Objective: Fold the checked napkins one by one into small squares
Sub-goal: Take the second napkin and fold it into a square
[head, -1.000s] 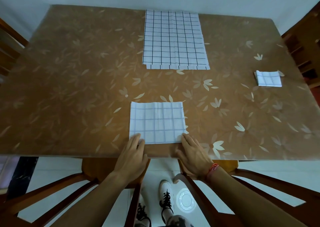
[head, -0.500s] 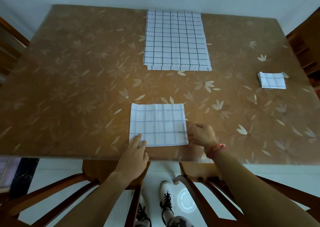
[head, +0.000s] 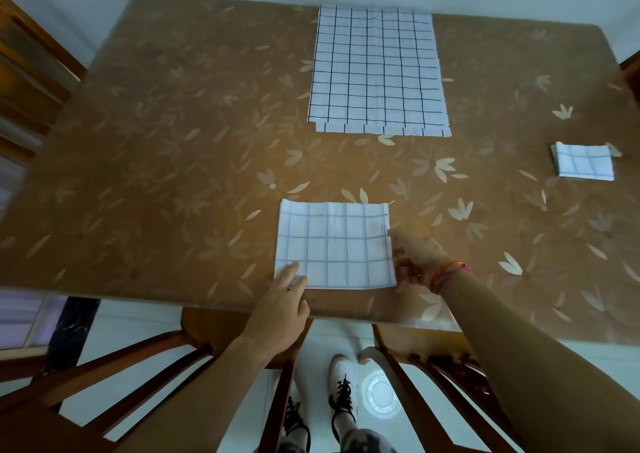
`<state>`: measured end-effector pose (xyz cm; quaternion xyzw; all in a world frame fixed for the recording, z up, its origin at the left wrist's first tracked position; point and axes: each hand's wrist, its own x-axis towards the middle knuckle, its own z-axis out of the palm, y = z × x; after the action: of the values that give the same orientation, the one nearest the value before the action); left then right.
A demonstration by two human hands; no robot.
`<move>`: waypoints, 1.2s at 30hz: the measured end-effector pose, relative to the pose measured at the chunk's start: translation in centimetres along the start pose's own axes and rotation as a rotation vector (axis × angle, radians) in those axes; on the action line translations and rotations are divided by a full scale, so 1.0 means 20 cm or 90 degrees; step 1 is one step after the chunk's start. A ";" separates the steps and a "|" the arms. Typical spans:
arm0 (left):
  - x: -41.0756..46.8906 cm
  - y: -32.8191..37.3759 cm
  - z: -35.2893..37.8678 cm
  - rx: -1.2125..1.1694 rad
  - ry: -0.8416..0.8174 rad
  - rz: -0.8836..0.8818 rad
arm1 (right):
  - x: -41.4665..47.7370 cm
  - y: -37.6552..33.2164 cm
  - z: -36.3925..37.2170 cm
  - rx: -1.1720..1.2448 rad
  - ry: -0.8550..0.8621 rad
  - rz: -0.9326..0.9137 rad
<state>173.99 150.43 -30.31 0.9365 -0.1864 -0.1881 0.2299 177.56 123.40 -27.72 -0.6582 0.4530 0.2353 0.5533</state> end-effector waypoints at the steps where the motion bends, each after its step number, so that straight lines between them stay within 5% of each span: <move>1: 0.00 0.00 0.00 -0.002 0.000 0.000 | 0.01 0.00 0.00 -0.016 -0.011 0.001; 10: 0.00 -0.02 0.01 0.006 0.014 0.014 | 0.01 -0.04 0.07 -0.145 0.051 -0.167; 20: -0.02 -0.01 -0.01 0.005 0.004 0.028 | 0.05 -0.05 0.08 -0.111 0.086 -0.173; 29: 0.01 0.14 0.00 0.029 0.108 0.064 | -0.08 0.02 0.05 0.210 0.135 -0.082; 36: 0.15 0.19 0.05 -0.076 0.138 0.072 | -0.25 0.07 0.12 0.399 0.013 -0.006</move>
<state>175.20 145.63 -30.15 0.9241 -0.2012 -0.0833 0.3141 174.39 127.34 -25.13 -0.4601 0.5057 0.0748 0.7259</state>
